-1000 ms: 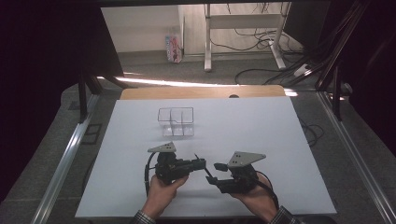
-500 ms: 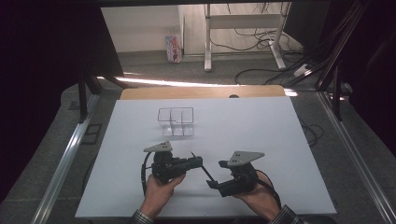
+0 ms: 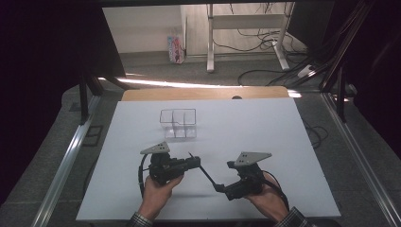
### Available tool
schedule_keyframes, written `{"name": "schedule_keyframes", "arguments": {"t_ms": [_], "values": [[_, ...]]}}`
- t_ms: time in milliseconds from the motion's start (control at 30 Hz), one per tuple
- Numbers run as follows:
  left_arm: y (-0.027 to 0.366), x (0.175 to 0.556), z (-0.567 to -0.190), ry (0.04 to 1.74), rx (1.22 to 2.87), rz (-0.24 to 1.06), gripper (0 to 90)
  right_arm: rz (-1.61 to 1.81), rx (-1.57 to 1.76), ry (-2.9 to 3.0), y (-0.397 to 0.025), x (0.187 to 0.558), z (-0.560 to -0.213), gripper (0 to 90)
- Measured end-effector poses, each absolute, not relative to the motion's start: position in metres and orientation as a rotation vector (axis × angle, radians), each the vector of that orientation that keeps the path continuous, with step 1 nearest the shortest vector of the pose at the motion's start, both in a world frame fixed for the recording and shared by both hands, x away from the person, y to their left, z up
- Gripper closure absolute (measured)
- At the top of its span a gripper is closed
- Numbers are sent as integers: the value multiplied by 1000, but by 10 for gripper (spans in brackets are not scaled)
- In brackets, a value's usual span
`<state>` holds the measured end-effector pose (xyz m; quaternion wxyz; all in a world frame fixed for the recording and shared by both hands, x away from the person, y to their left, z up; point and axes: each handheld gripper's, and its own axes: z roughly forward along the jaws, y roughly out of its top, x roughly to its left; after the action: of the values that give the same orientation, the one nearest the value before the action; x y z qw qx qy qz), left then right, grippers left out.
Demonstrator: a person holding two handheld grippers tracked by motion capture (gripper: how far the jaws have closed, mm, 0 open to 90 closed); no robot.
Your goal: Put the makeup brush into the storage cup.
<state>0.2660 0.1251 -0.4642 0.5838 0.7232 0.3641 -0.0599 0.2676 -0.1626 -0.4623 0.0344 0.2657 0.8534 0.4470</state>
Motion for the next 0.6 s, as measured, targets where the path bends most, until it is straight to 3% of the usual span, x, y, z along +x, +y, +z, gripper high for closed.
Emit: {"name": "schedule_keyframes", "arguments": {"t_ms": [600], "values": [[147, 264, -458, 893, 1696, -37, 833, 1315, 879, 2625, -181, 274, -463, 17]]}}
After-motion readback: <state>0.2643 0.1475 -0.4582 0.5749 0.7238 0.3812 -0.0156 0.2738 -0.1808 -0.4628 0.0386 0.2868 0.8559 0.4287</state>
